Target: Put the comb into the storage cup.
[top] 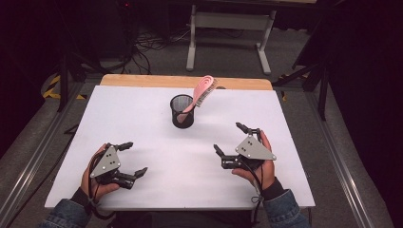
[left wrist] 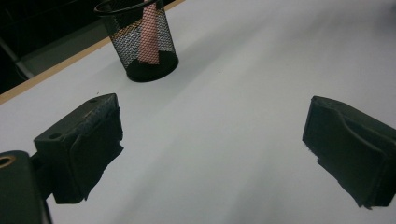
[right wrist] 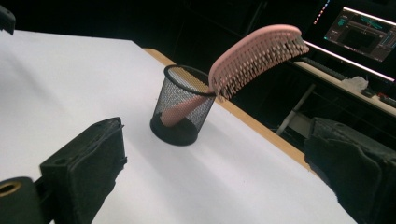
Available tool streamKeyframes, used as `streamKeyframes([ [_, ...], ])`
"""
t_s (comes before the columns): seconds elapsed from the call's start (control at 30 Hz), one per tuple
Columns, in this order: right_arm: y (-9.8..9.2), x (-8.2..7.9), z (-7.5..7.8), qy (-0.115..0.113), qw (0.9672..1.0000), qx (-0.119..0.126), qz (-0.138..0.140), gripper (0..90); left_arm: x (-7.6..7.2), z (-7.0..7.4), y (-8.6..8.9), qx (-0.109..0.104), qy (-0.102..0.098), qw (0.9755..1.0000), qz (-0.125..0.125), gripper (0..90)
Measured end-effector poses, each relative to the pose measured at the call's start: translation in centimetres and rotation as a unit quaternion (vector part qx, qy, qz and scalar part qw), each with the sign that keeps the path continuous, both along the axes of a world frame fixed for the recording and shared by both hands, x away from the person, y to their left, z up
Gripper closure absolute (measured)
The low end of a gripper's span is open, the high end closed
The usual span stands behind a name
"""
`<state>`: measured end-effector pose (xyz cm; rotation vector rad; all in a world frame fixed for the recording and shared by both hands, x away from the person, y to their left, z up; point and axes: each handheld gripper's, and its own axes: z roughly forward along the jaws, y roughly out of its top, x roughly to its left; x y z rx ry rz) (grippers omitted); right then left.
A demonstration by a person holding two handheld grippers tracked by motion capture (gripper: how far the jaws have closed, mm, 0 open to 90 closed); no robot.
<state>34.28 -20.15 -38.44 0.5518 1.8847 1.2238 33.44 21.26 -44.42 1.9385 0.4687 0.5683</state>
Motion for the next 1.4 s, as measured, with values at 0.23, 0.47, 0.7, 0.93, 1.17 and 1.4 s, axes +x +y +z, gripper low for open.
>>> streamKeyframes([
  [0.23, -0.8, -0.4, -1.2, 0.005, 1.0, -0.001, -0.002, 5.9, 0.0, 0.0, 0.0, 0.0, 0.0, 1.0, -0.001, 5.7],
  [0.47, -1.8, -0.6, -2.0, 0.013, 0.9999, -0.004, -0.01, 5.8, 0.0, 0.0, 0.0, -0.001, 0.0, 1.0, -0.001, 5.6],
  [0.7, -3.0, -0.6, -3.1, 0.026, 0.9993, -0.01, -0.024, 5.4, 0.0, 0.0, 0.0, -0.004, 0.001, 1.0, -0.001, 5.6],
  [0.93, -4.3, -0.6, -4.1, 0.036, 0.9985, -0.013, -0.04, 4.5, 0.0, 0.0, 0.0, -0.002, 0.001, 1.0, -0.001, 5.6],
  [1.17, -5.6, -1.0, -5.1, 0.048, 0.9972, -0.015, -0.056, 4.2, 0.0, -0.1, -0.1, 0.0, 0.004, 1.0, -0.002, 5.6],
  [1.4, -7.0, -1.3, -5.8, 0.058, 0.9958, -0.006, -0.071, 3.7, 0.1, -0.1, 0.0, -0.003, 0.005, 1.0, 0.0, 5.5],
])
